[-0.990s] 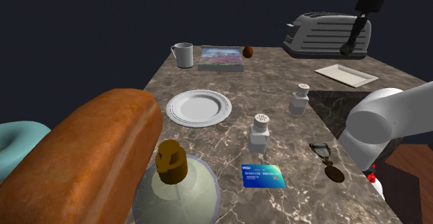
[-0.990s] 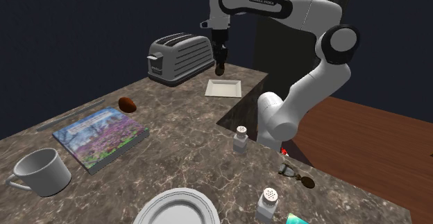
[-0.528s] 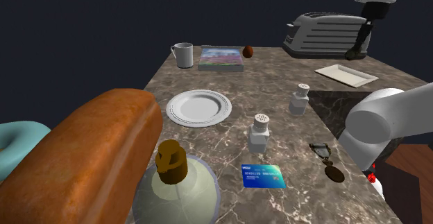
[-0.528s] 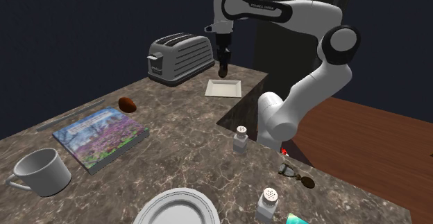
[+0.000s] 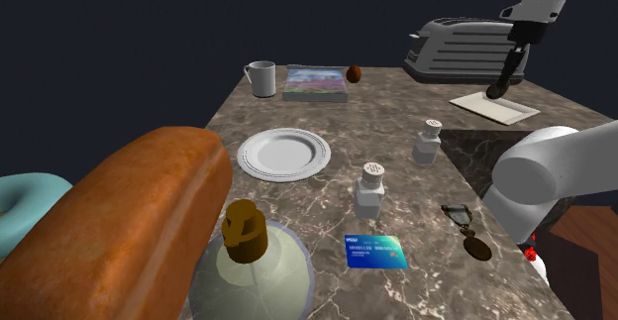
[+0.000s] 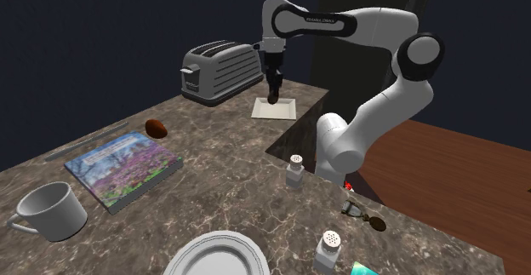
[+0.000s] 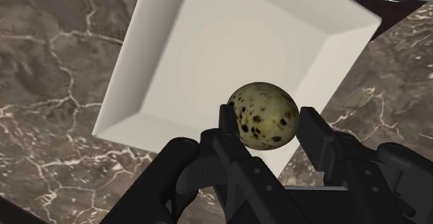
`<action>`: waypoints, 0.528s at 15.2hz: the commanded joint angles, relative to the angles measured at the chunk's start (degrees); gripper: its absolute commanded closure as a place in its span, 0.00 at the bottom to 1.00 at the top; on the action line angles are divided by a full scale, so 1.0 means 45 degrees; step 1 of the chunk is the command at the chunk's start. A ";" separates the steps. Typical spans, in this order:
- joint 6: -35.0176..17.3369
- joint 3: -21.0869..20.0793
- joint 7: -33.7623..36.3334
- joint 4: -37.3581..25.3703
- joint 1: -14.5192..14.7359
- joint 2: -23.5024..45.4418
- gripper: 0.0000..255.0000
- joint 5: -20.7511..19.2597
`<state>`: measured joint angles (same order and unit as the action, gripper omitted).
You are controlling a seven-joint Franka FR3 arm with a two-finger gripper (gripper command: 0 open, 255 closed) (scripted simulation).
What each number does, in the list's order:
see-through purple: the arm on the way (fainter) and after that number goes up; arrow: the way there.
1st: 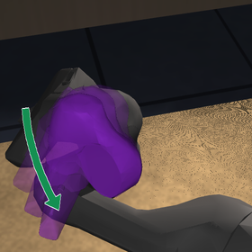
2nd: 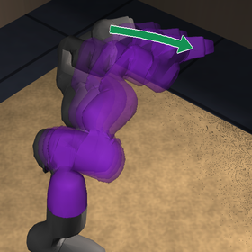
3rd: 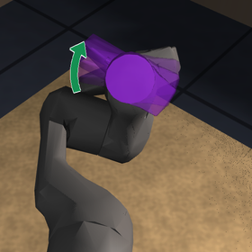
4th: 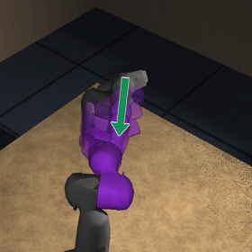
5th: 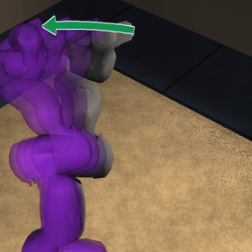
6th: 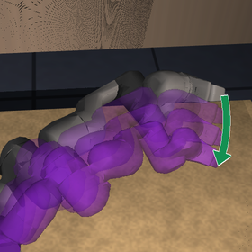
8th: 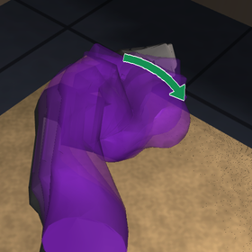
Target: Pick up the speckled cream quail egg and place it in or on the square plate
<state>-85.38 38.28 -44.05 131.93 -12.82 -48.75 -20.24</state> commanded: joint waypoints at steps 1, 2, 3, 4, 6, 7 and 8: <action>-0.0312 0.0151 -0.0023 0.0319 -0.0032 -0.0029 1.00 -0.0117; -0.0461 0.0211 -0.0021 0.0492 -0.0056 -0.0058 1.00 -0.0173; -0.0596 0.0267 -0.0020 0.0646 -0.0077 -0.0081 1.00 -0.0223; -0.0596 0.0266 -0.0020 0.0647 -0.0077 -0.0082 1.00 -0.0223; -0.0596 0.0267 -0.0020 0.0646 -0.0077 -0.0081 1.00 -0.0223; -0.0596 0.0267 -0.0020 0.0646 -0.0076 -0.0081 1.00 -0.0223; -0.0596 0.0267 -0.0020 0.0646 -0.0076 -0.0081 1.00 -0.0223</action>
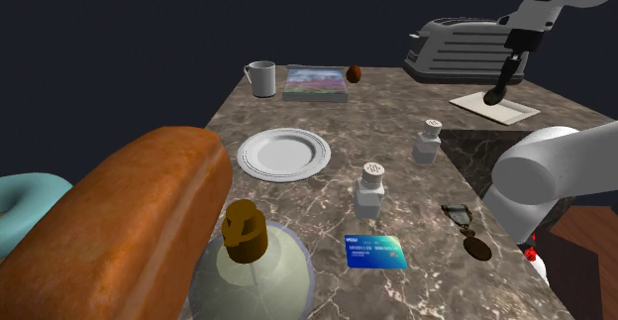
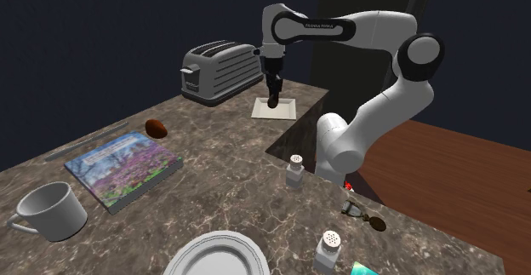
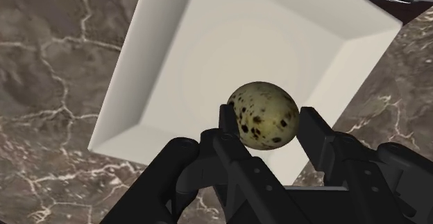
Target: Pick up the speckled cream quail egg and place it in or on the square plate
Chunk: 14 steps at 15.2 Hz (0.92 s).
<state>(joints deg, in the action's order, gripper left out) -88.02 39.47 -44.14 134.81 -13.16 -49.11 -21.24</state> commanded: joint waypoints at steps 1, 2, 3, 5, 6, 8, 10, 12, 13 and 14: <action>-0.0007 0.0003 0.0000 0.0006 0.0000 0.0000 1.00 -0.0002; -0.0007 0.0003 0.0000 0.0006 0.0000 0.0000 1.00 -0.0002; -0.0007 0.0003 0.0000 0.0006 0.0000 0.0000 1.00 -0.0002; -0.0007 0.0003 0.0000 0.0006 0.0000 -0.0001 0.00 -0.0002; -0.0007 0.0003 0.0000 0.0006 0.0000 -0.0001 0.00 -0.0002; -0.0007 0.0003 0.0000 0.0006 0.0000 -0.0001 0.00 -0.0002; 0.0350 -0.0091 -0.0047 -0.0475 0.0078 0.0119 0.00 0.0117; 0.1058 -0.0245 -0.0150 -0.1473 0.0244 0.0403 0.00 0.0342; 0.1335 -0.0294 -0.0195 -0.1881 0.0311 0.0532 0.00 0.0427; 0.1335 -0.0294 -0.0195 -0.1881 0.0310 0.0533 0.00 0.0427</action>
<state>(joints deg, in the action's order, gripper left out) -82.58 38.25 -44.95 127.15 -11.93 -46.99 -19.51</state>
